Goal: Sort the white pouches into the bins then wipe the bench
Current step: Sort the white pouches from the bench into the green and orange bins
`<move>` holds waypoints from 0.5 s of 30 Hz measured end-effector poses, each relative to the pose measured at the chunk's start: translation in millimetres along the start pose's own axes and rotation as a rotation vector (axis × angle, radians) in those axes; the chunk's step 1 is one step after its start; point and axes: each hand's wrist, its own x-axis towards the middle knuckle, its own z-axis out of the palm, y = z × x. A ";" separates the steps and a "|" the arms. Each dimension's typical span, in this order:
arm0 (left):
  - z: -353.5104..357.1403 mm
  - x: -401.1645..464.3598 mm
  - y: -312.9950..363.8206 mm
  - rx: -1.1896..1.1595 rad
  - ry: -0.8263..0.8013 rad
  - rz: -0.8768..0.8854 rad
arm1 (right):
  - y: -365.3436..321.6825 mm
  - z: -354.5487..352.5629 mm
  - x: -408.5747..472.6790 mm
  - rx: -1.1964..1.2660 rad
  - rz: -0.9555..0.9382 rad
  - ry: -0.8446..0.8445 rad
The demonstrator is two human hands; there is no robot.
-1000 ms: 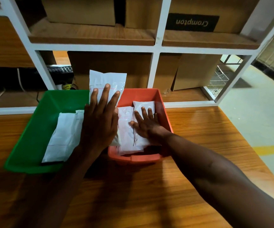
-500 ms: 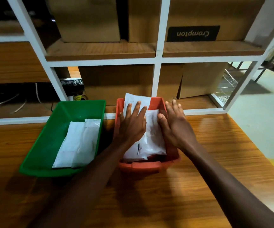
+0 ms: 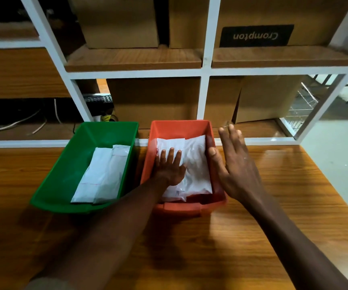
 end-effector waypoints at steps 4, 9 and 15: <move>-0.7 1.6 1.8 -0.006 -0.008 0.000 | 0.1 9.8 -9.7 -0.013 0.012 -0.024; -27.9 -15.1 10.5 0.019 0.073 0.075 | -3.8 21.4 -20.3 -0.028 -0.005 0.002; -62.7 -120.5 -10.6 -0.053 0.544 0.220 | -33.8 38.2 -31.5 0.032 -0.128 0.105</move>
